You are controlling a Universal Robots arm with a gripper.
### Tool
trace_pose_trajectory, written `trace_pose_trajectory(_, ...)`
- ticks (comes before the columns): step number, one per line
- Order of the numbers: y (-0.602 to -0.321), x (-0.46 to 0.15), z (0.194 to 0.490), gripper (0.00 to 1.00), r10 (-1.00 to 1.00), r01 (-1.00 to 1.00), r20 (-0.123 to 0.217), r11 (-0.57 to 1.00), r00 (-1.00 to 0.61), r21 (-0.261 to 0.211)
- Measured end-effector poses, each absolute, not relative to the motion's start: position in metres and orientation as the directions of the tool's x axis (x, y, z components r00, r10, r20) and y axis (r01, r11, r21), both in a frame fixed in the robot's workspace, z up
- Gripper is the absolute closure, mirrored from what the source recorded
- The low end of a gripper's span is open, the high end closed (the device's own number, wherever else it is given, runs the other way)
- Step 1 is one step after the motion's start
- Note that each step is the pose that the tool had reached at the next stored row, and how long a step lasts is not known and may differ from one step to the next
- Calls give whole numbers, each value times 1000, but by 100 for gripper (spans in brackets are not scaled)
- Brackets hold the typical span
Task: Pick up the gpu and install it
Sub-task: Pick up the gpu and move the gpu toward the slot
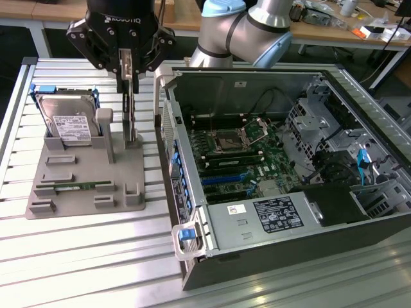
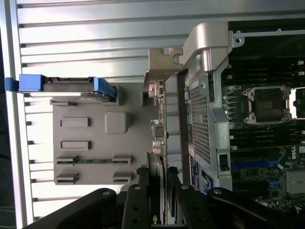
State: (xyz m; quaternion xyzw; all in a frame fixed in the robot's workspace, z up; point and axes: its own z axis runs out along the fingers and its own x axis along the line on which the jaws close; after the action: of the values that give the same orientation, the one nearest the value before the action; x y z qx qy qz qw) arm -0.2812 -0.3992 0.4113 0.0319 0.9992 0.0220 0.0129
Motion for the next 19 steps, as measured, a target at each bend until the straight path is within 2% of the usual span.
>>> trace_pose_trajectory(11,-399,-281,421,73,64,63,-25,997,-998,45)
trace_pose_trajectory(12,-399,-281,435,73,64,63,-24,997,-998,45)
trace_pose_trajectory(19,-399,-281,435,73,64,63,-24,997,-998,45)
